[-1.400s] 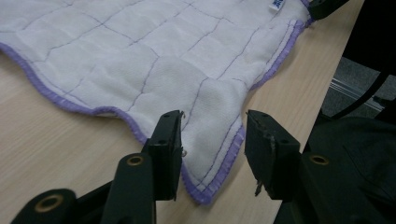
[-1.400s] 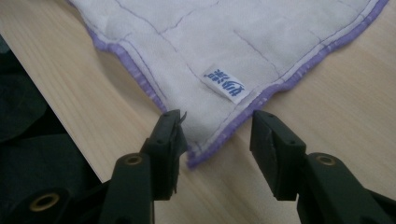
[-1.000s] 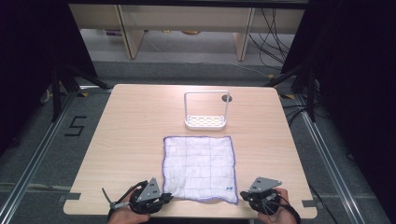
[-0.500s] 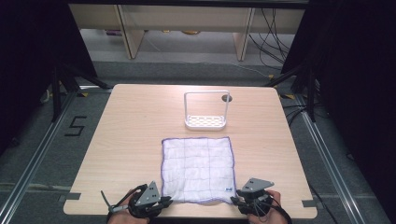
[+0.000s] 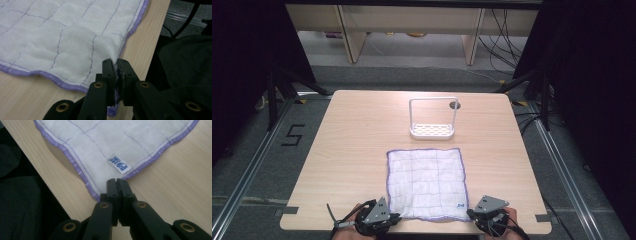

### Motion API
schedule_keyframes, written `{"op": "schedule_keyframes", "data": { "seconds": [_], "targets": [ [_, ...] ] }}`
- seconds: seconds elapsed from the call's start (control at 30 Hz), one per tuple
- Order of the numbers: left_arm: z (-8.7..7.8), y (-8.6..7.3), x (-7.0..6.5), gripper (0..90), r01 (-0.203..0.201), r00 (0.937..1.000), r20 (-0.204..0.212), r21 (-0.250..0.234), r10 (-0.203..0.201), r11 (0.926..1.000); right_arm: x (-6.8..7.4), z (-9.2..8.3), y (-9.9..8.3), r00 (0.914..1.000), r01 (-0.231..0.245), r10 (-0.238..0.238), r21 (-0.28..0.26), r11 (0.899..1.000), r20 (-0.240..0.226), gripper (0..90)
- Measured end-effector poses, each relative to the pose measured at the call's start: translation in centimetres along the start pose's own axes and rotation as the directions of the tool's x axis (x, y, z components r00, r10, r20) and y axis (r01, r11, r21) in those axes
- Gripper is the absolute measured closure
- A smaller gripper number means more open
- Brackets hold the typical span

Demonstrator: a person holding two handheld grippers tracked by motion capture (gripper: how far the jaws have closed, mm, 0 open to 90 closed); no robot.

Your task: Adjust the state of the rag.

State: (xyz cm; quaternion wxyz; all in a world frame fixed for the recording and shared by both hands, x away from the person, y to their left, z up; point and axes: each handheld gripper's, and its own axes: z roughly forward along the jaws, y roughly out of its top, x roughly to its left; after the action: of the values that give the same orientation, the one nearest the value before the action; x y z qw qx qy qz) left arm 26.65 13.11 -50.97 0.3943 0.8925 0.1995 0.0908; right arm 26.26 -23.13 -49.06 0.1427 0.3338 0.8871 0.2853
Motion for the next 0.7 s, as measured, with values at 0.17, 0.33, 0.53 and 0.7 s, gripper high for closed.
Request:
{"op": "schedule_keyframes", "data": {
  "seconds": [0.17,0.33,0.53,0.7],
  "targets": [
    [-0.4,-0.5,0.6,62.7,0.120,0.9927,0.016,-0.034,-0.119,0.9922,-0.6,0.1,0.2,0.9973,-0.070,0.069,-0.027,0.997,-0.024,63.0],
    [-1.8,0.5,2.8,42.5,0.224,0.9736,-0.018,-0.130,-0.228,0.9660,-2.3,-0.3,1.6,0.9925,-0.123,0.122,-0.083,0.989,-0.009,46.3],
    [-2.2,1.7,7.2,42.9,0.236,0.9617,-0.106,-0.151,-0.253,0.9600,-5.9,1.1,4.5,0.9883,-0.152,0.153,-0.125,0.980,-0.005,41.9],
    [-1.3,2.3,10.6,41.4,0.266,0.9460,-0.156,-0.127,-0.284,0.9556,-8.8,2.6,7.0,0.9851,-0.171,0.172,-0.145,0.974,-0.006,36.6]
  ]
}}
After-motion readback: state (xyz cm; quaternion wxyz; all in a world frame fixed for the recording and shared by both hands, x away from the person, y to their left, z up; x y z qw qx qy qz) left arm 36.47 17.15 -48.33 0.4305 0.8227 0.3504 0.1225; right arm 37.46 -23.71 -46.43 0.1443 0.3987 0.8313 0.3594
